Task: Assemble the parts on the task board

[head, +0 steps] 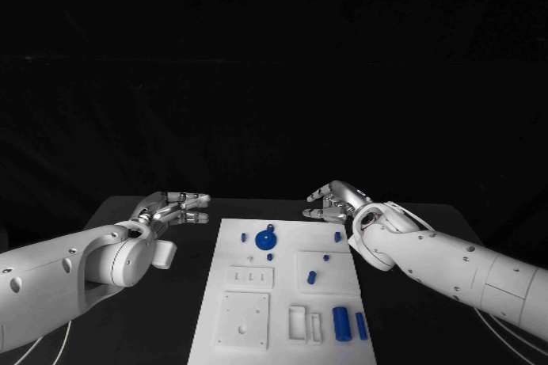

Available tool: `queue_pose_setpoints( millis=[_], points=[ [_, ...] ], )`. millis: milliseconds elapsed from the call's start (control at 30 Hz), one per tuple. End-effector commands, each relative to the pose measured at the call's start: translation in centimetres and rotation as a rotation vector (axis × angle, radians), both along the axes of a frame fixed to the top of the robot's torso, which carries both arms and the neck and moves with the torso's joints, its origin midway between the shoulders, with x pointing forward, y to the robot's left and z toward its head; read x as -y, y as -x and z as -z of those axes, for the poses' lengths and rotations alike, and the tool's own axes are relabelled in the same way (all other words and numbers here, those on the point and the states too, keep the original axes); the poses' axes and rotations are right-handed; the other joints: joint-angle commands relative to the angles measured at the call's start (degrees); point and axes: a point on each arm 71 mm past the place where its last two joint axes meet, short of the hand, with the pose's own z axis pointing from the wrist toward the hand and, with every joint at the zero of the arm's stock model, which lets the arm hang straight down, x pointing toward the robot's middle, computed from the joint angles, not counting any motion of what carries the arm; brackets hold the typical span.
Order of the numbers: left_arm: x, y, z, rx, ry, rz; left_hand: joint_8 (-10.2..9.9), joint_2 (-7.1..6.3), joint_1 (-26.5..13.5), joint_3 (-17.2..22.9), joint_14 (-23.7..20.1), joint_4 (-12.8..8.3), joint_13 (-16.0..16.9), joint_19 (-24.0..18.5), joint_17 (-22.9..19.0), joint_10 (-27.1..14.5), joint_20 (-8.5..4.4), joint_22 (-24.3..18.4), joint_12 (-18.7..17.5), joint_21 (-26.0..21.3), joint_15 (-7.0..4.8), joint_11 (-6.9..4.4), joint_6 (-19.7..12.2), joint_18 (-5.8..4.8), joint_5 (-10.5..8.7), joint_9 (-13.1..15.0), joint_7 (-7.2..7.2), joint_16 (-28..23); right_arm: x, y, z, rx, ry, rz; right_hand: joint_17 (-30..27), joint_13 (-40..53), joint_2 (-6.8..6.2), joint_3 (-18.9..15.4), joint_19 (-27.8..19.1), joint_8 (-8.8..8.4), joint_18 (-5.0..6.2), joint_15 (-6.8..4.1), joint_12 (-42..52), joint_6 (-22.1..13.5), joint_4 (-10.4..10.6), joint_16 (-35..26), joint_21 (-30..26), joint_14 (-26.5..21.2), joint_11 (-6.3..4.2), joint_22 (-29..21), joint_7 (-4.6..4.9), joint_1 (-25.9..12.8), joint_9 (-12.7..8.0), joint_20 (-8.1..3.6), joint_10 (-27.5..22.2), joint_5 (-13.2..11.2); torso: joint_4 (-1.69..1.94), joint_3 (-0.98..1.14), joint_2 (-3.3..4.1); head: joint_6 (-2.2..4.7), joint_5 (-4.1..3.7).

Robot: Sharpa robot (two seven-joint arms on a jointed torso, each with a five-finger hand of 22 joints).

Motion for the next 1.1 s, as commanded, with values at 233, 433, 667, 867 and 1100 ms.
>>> queue_pose_setpoints(
  millis=[233, 433, 667, 867, 1100],
  points=[
    [0.2, 0.0, -0.2, 0.016, 0.006, 0.023, 0.1, -0.06, -0.25, 0.15, -0.33, -0.29, 0.1, -0.38, -0.09, 1.36, 0.09, -0.05, 0.12, 0.33, -0.03, -0.14, 0.12, -0.06, 0.0, 0.02, 0.13, 0.06, 2.9, 0.1, -0.1, -0.062, -0.074, -0.09, 0.41, -0.25, 1.21, -1.57, 3.11, -0.14, 0.42, 0.3, -0.31, -0.42, -4.11, -0.32, -0.03, 0.03, -0.03, 0.85, 0.07, 0.82, -0.06, 0.28, -0.54, 0.55, -1.38, 0.91, -0.78, -0.31, 0.34],
    [0.5, 0.2, -0.1, 0.011, 0.011, 0.039, 0.09, -0.06, -0.18, 0.08, -0.36, -0.37, 0.09, -0.41, -0.1, 0.96, 0.09, -0.08, 0.09, 0.3, 0.0, -0.07, 0.04, -0.09, -0.01, 0.02, 0.12, 0.02, 4.8, -0.1, 0.6, -0.086, -0.064, -0.08, 0.56, -0.31, 1.29, -2.07, 3.1, -0.15, 0.24, 0.22, -0.37, -0.5, -5.17, -0.34, 0.03, 0.03, -0.14, 1.17, -0.12, 1.55, -0.06, 0.25, -0.6, 0.78, -1.59, 1.23, -0.74, -0.63, 0.34],
    [0.9, 0.4, 0.1, 0.005, 0.017, 0.057, 0.09, -0.08, -0.12, 0.04, -0.41, -0.46, 0.09, -0.45, -0.12, 0.79, 0.11, -0.11, 0.1, 0.28, 0.0, -0.08, -0.07, -0.09, 0.01, 0.02, 0.09, -0.03, 6.5, -0.2, 2.9, -0.117, -0.033, -0.066, 0.4, -0.57, 0.98, -2.24, 2.99, -0.18, -0.1, 0.01, -0.75, -1.57, -6.41, -0.66, -0.04, -0.02, -0.35, 1.43, -0.34, 2.78, -0.09, 0.04, -0.79, 1.44, -1.34, 1.04, -0.63, -1.09, -0.17],
    [1.0, 0.6, 0.3, 0.001, 0.019, 0.065, 0.09, -0.08, -0.12, 0.04, -0.41, -0.46, 0.09, -0.45, -0.12, 0.79, 0.11, -0.11, 0.1, 0.28, 0.0, -0.08, -0.07, -0.09, 0.01, 0.02, 0.09, -0.03, 7.5, -0.4, 4.3, -0.138, -0.016, -0.05, 0.37, -0.71, 1.07, -1.38, 3.01, -0.16, -0.35, -0.22, -0.99, -1.8, -7.76, -0.9, -0.38, 0.01, -0.58, 1.67, -0.51, 3.25, -0.09, -0.21, -0.88, 2.66, -1.13, 1.36, -0.46, -1.2, -0.44],
    [1.1, 0.7, 0.4, -0.001, 0.019, 0.069, 0.09, -0.02, -0.04, 0.01, -0.4, -0.58, 0.09, -0.47, -0.12, 0.97, 0.1, -0.13, 0.1, 0.28, -0.01, -0.11, -0.06, -0.11, 0.01, 0.02, 0.09, -0.06, 8.4, -0.4, 6.0, -0.166, -0.005, -0.035, 0.39, -0.82, 0.91, -1.25, 3.03, -0.24, -0.4, -0.28, -1.19, -2.82, -8.37, -1.01, -0.51, 0.01, -0.71, 1.86, -0.6, 3.29, -0.15, -0.27, -1.0, 3.04, -1.1, 1.74, -0.19, -1.32, -0.36]
  ],
)
